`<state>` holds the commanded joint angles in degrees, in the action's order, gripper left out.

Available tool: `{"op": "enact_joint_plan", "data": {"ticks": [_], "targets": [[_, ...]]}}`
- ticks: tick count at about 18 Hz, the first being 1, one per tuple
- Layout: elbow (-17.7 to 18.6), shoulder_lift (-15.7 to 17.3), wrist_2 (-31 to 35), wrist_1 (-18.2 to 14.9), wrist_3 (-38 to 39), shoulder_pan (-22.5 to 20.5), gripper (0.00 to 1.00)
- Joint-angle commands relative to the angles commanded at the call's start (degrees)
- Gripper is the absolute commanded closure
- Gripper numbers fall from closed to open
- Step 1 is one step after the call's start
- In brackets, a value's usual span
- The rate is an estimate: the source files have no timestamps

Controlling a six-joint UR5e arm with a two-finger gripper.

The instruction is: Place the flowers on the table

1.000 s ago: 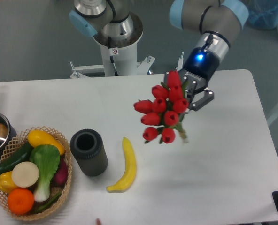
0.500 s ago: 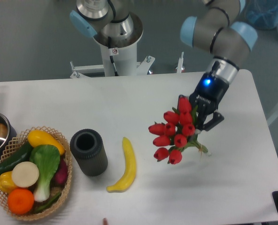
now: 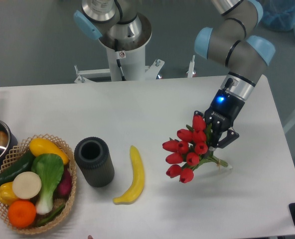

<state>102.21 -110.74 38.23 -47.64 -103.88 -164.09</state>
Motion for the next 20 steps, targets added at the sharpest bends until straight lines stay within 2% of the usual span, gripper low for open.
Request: {"op": "enact_joint_plan", "data": {"ticks": [6, 7, 12, 17, 18, 19, 20], "targets": [[0.18, -0.61, 0.00, 0.00, -0.80, 0.61, 0.54], [0.18, -0.79, 0.00, -0.09, -0.97, 0.62, 0.49], [0.27, -2.46, -0.08, 0.00, -1.59, 1.05, 0.43], [0.53, -4.57, -0.09, -0.09, -1.67, 1.85, 0.43], [0.53, -4.48, -0.09, -0.09, -1.68, 1.85, 0.39], [0.27, -4.31, -0.09, -0.09, -1.68, 1.85, 0.18], [0.01, -4.05, -0.09, -0.09, -1.50, 1.85, 0.02]]}}
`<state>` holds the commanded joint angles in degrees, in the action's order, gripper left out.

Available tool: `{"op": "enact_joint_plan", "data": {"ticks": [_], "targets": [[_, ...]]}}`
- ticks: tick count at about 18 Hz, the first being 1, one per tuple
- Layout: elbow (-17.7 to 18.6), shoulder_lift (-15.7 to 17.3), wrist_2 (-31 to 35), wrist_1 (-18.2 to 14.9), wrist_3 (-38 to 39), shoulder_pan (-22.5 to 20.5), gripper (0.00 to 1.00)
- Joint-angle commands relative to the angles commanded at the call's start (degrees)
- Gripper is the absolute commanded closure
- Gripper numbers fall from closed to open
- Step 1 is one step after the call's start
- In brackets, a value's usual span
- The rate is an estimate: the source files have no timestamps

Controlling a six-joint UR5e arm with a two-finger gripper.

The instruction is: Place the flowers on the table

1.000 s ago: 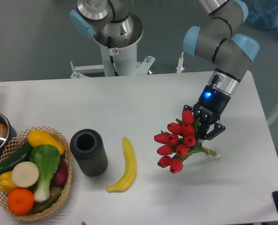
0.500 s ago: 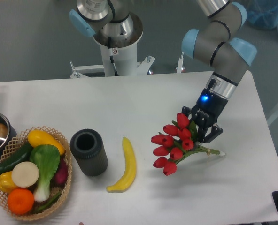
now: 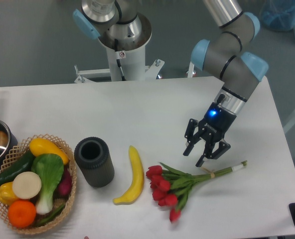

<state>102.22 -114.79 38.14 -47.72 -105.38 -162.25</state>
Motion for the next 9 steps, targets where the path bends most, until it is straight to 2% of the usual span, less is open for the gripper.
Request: {"op": "enact_joint_plan", "data": {"ticks": [3, 9], "targets": [[-0.53, 0.27, 0.00, -0.09, 0.71, 0.00, 0.00], [-4.04, -0.08, 1.57, -0.26, 3.34, -0.53, 0.00]]}}
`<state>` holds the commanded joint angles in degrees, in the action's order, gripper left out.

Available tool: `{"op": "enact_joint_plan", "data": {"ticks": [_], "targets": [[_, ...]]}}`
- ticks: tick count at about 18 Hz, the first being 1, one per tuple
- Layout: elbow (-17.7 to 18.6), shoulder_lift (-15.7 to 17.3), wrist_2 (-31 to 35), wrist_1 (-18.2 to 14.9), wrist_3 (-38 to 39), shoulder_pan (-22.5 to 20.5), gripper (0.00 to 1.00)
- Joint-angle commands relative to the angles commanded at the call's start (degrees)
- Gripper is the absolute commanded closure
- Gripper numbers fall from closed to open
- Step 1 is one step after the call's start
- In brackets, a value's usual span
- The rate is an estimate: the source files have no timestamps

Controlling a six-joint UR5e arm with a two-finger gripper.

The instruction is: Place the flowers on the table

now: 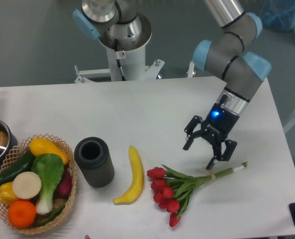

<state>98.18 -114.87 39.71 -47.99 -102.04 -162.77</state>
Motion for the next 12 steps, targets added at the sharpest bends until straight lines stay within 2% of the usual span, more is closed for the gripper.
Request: {"op": "enact_joint_plan", "data": {"ticks": [3, 6, 12], "targets": [[-3.33, 0.00, 8.51, -0.09, 0.18, 0.00, 0.00], [-4.75, 0.17, 14.33, 0.00, -0.61, 0.09, 0.00], [-4.93, 0.44, 15.22, -0.09, -0.97, -0.09, 0.00]]}}
